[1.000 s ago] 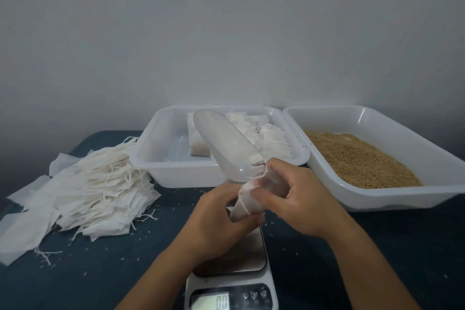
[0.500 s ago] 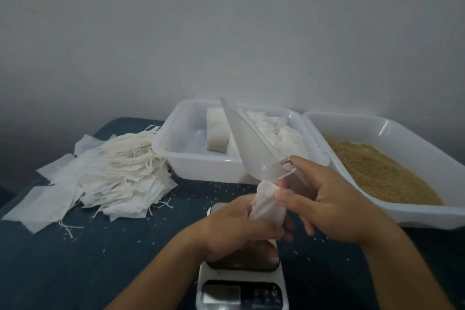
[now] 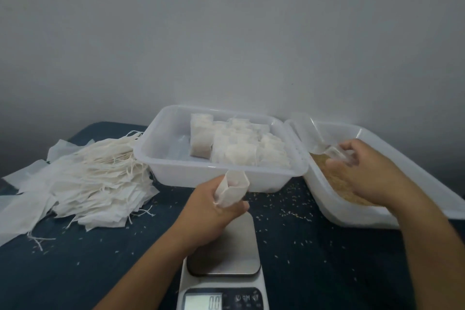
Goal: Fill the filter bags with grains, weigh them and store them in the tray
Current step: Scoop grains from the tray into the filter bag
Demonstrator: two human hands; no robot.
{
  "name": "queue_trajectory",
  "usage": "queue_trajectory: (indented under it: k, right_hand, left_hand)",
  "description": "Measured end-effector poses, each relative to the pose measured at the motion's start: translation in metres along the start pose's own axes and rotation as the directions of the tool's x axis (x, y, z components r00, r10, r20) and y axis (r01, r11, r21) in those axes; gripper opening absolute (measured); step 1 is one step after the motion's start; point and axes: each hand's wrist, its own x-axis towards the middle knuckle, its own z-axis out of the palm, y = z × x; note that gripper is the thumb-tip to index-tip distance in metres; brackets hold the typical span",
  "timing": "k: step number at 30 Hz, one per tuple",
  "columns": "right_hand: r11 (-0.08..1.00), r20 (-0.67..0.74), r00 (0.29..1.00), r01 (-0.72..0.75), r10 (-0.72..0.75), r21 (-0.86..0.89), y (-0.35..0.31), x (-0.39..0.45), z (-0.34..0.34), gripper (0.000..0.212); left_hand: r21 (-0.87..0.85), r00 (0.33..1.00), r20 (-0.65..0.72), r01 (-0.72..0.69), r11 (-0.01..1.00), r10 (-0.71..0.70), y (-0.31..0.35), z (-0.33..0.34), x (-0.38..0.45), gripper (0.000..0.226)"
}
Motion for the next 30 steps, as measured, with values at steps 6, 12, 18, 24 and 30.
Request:
queue_trajectory:
  k: [6,12,18,24,30]
  right_hand:
    - [0.889,0.112,0.955,-0.208,0.275,-0.409,0.044,0.032,-0.033,0.030]
    - [0.821,0.131,0.946,-0.182,0.296,-0.541,0.043,0.045,-0.028,0.019]
    - [0.832,0.129,0.951,-0.173,0.279,-0.526,0.037,0.059,0.007,0.022]
    - [0.884,0.082,0.961,-0.207,0.264,-0.419,0.038,0.071,0.035,0.021]
    - [0.929,0.033,0.970,-0.220,0.240,-0.296,0.051,0.078,0.046,0.019]
  left_hand:
    - [0.164,0.998,-0.066,-0.013,0.986,0.024,-0.006,0.004,0.000,0.017]
    - [0.217,0.997,-0.075,0.023,0.976,-0.006,-0.004,0.009,-0.001,0.018]
    - [0.260,0.998,-0.069,0.021,0.965,-0.003,-0.004,0.010,-0.002,0.015]
    - [0.272,0.999,-0.043,-0.006,0.962,0.018,-0.005,0.010,-0.004,0.018]
    - [0.282,0.999,-0.048,-0.009,0.959,0.023,-0.002,0.012,-0.004,0.018]
